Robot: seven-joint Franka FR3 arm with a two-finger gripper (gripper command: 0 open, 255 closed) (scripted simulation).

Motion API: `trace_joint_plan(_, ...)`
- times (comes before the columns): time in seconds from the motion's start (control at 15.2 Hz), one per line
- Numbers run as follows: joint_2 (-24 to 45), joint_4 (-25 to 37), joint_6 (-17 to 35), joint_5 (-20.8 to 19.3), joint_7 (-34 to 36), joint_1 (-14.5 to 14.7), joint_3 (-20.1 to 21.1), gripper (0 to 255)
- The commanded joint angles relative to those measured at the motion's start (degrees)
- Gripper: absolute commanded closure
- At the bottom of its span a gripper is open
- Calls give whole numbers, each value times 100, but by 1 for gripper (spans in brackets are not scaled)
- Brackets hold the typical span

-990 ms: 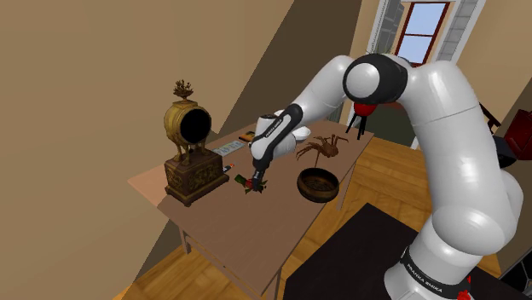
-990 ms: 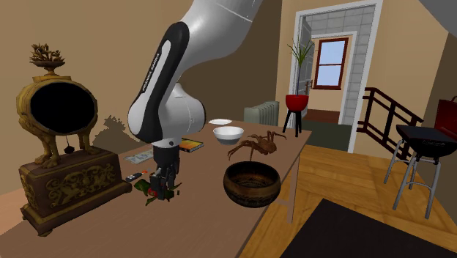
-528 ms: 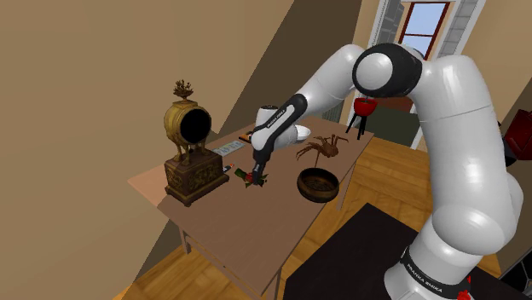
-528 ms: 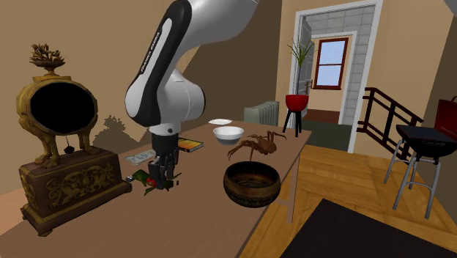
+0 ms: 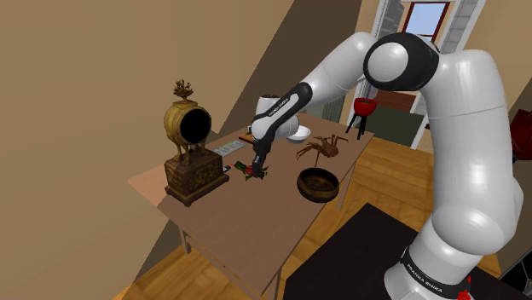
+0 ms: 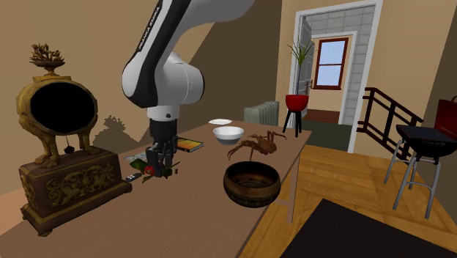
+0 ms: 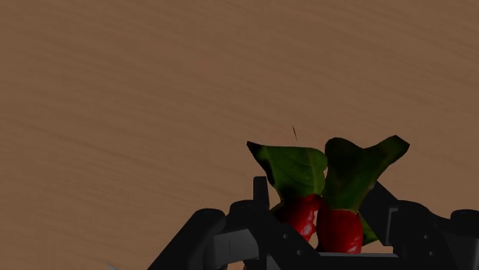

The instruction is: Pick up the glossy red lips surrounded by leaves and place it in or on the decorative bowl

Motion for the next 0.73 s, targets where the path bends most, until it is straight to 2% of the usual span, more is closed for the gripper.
trace_joint_plan(0.0, -122, -4, -119, 10, -12, -17, 6, 255)
trace_joint_plan(0.59, -569, 41, -611, 40, -3, -39, 29, 255)
trace_joint_plan(0.66, -699, -161, -543, 77, -120, -126, 20, 255)
